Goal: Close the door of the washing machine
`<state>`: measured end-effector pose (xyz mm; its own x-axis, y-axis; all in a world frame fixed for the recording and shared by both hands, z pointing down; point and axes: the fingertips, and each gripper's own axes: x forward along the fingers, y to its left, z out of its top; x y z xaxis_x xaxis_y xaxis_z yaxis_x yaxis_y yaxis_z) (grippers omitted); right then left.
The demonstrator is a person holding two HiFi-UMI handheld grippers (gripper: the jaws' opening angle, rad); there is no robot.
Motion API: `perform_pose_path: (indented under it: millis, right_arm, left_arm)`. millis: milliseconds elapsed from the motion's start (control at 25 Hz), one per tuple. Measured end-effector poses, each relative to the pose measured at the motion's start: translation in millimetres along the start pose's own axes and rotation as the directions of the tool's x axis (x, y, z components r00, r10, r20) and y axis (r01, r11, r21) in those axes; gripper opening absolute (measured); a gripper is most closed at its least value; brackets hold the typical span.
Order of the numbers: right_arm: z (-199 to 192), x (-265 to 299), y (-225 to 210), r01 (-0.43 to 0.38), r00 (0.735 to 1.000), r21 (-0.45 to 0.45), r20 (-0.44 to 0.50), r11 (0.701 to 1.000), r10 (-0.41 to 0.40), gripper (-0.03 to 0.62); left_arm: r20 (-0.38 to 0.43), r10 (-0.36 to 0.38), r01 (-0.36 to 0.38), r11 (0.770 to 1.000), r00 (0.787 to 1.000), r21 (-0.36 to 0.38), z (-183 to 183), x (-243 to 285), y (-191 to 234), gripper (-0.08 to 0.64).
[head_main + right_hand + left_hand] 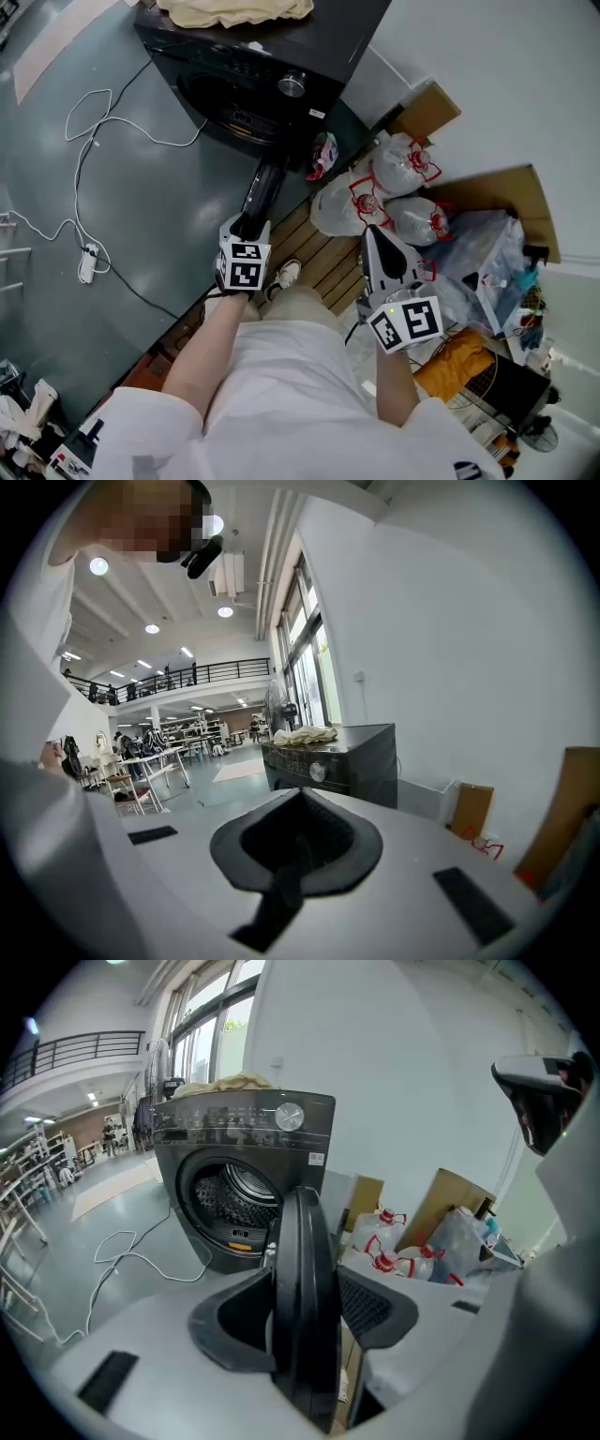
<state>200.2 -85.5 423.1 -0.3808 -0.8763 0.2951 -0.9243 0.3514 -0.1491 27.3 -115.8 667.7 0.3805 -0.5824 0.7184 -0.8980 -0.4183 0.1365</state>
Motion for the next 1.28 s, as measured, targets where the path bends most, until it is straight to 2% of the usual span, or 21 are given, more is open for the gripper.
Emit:
perform_pose_path:
  millis: [200,360,840,1280]
  right_arm:
    - [5.3,6.5,11.6,-0.002,1.000,-0.010,-0.003,1.000,0.002,-0.003]
    - [10.6,7.0,18.3,0.015,1.000,-0.024,-0.010,1.000,-0.016,-0.003]
    - [2.5,26.3,67.9,0.016,0.997,-0.051,-0.072,0.999,-0.020,-0.003]
    - [9.3,45.7,98.5,0.052,0.996,-0.064,-0.066,0.997,-0.056,-0.003]
  left_arm:
    - [0.029,0.072,-0.072,0.997,0.997,0.011,0.8,-5.7,45.6,0.216]
    - [0.035,0.093,-0.094,0.995,0.995,0.019,7.2,-6.1,75.6,0.216]
    - [0.066,0.074,-0.082,0.988,0.995,0.131,28.7,5.2,138.8,0.236]
    - [0.111,0.082,-0.099,0.983,0.990,0.156,48.9,16.1,182.3,0.258]
